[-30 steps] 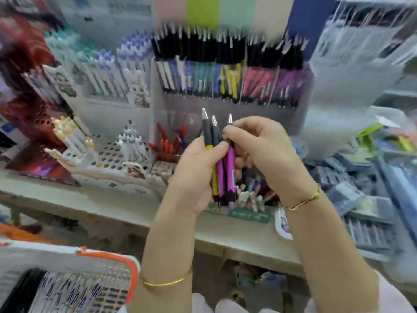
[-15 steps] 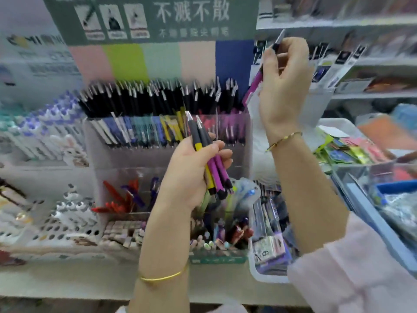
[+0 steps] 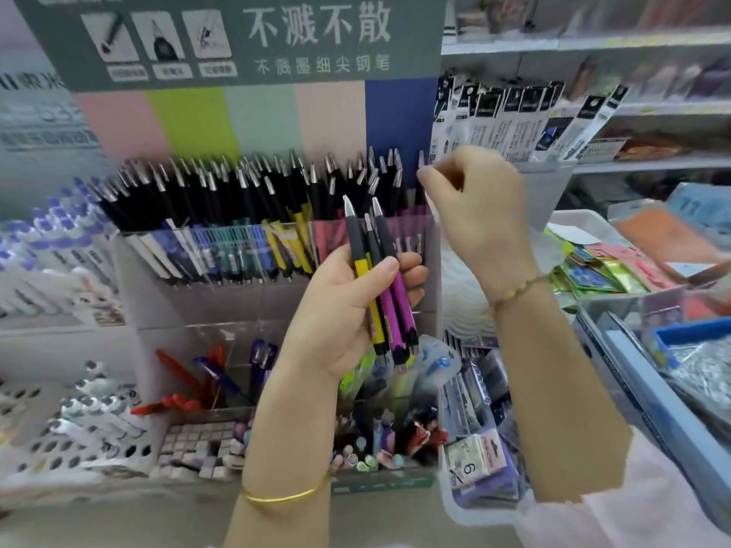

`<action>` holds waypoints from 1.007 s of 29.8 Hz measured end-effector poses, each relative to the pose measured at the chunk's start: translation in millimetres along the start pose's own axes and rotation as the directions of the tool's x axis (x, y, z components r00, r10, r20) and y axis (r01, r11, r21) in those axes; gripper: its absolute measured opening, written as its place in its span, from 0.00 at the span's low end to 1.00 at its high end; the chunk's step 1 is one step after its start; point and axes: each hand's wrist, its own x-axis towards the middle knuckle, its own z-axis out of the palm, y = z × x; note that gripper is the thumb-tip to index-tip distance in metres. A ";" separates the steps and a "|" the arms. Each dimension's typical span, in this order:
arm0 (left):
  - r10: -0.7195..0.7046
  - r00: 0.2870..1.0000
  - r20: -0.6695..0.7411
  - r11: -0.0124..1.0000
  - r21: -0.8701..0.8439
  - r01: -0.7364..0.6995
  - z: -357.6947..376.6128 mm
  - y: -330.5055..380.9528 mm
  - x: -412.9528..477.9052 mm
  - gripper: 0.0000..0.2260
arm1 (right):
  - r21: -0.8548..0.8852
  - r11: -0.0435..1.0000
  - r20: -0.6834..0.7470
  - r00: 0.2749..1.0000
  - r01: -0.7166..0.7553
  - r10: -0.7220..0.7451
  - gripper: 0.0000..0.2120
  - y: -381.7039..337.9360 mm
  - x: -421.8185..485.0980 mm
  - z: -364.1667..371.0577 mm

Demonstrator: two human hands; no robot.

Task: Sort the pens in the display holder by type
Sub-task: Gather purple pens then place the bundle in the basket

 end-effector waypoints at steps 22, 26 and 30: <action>-0.062 0.998 -0.009 0.998 -0.009 0.062 -10.7 -3.6 10.0 0.07 | 0.013 0.997 -0.126 0.989 0.079 -0.076 0.08 -3.0 1.6 23.4; -0.063 0.998 0.026 0.998 -0.004 0.063 -12.8 -3.0 9.4 0.10 | -0.147 0.989 0.000 1.000 -0.006 0.006 0.10 4.1 -3.6 26.7; -0.058 0.997 0.043 0.998 0.013 0.057 -12.2 -2.2 9.3 0.10 | 0.074 0.997 -0.049 0.999 -0.007 0.011 0.07 -3.5 -9.9 13.2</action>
